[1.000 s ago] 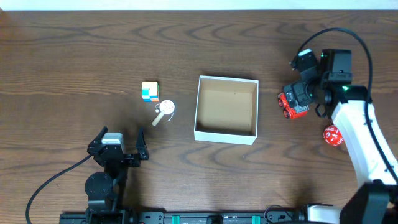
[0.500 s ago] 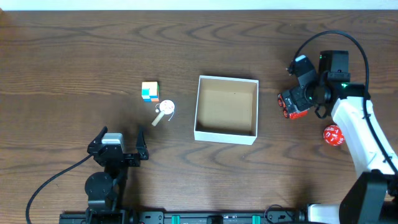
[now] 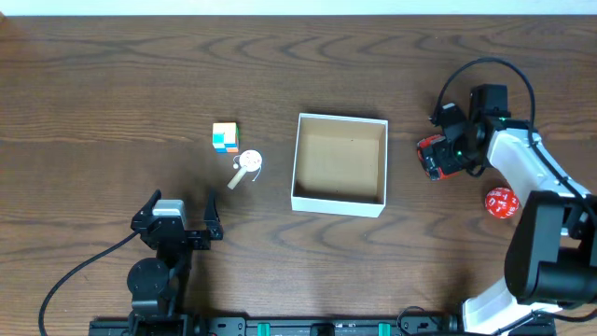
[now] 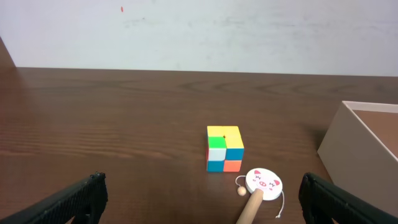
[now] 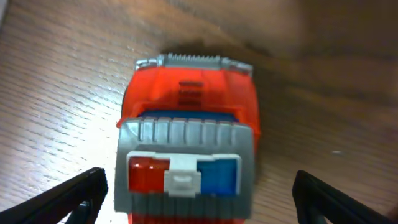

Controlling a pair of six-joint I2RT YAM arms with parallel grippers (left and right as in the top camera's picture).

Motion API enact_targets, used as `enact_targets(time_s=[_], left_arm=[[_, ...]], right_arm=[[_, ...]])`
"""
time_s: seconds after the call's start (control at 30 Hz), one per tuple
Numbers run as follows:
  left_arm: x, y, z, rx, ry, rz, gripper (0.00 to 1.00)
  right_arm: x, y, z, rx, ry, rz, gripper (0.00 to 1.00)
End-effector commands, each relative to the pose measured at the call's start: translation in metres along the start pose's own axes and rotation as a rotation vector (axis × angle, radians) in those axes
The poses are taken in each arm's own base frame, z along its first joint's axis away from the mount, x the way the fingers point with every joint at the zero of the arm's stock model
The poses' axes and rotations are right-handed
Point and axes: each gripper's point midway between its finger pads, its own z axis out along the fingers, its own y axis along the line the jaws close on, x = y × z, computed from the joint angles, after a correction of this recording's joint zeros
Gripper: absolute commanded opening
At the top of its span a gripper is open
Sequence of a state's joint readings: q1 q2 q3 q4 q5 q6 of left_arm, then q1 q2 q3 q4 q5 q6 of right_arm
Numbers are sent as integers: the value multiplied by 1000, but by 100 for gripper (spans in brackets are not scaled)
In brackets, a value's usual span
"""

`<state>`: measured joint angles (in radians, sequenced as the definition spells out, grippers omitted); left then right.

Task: Pack container
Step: 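Reach the right gripper over the red toy truck and grasp it, then carry the red truck left and lower it into the white box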

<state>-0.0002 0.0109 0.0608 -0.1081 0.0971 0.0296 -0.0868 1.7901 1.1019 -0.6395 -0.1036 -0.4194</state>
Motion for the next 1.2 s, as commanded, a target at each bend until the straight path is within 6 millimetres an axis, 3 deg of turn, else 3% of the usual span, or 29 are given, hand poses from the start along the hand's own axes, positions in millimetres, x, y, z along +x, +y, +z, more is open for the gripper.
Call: enact_targets(time_s=[0.0,0.3,0.53,0.6,0.67,0.9,1.07,1.17], left_arm=[[15,4,2,-19,32,-2,98],[15,4,2,-19,32,-2,98],[15,4,2,-19,32,-2,98],[15,4,2,-19,32,-2,98],[15,4,2,-19,32,-2,98],[15,4,2,-19,32,-2,98],[15,4,2,-19,32,-2,98],[15,4,2,-19,32,-2,98]], right_arm=[[4,2,4,-8,14,14,90],[4,2,4,-9,15,15,46],[-1,1,-4,0,-5,12,36],[-6,0,-11,8,-26,10,28],[-16,-1,-24,21,-60,2,18],[-70,6,-90,85,-258,-69,15],[-108,43,-139,91,-394,-177,13],[-123,73,-156,73,-449,-252,6]])
